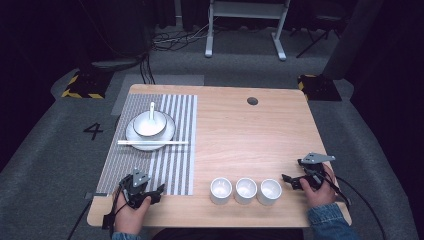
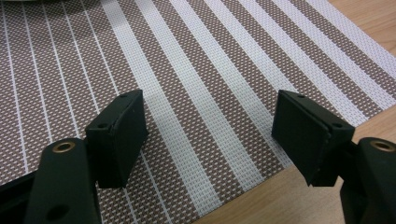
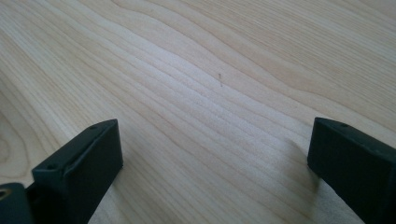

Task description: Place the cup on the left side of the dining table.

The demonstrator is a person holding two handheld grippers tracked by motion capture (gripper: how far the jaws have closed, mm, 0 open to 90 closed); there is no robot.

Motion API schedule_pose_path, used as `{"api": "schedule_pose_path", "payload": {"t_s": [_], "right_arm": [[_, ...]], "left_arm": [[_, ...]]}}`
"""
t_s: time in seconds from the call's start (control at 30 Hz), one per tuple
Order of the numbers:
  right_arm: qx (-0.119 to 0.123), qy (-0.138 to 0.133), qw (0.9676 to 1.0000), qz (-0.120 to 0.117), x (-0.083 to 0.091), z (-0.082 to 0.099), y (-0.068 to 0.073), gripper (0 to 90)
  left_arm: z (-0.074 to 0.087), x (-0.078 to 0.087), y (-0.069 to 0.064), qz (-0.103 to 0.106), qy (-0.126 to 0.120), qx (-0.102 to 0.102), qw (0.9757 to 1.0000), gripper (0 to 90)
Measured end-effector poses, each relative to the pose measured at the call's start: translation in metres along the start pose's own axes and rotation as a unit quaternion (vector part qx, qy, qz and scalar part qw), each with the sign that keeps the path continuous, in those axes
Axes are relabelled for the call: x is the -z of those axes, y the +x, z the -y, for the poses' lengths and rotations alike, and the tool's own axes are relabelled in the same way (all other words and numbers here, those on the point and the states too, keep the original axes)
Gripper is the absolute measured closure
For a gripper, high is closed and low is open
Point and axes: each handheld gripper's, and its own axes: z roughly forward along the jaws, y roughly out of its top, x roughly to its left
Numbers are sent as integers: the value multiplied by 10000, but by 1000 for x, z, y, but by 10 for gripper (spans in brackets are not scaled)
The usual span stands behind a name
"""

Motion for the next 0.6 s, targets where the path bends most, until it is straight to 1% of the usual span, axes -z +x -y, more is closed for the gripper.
{"api": "schedule_pose_path", "payload": {"t_s": [0.43,0.47,0.5,0.6], "right_arm": [[1,0,10000,1,0,0,0,34],[0,1,10000,0,0,0,0,34],[0,0,10000,1,0,0,0,34],[0,1,10000,-1,0,0,0,34]], "left_arm": [[0,0,0,7,0,11,10000,265],[0,0,0,34,41,-69,10000,247],[0,0,-1,39,45,-60,10000,231],[0,0,-1,35,45,-60,10000,229]]}}
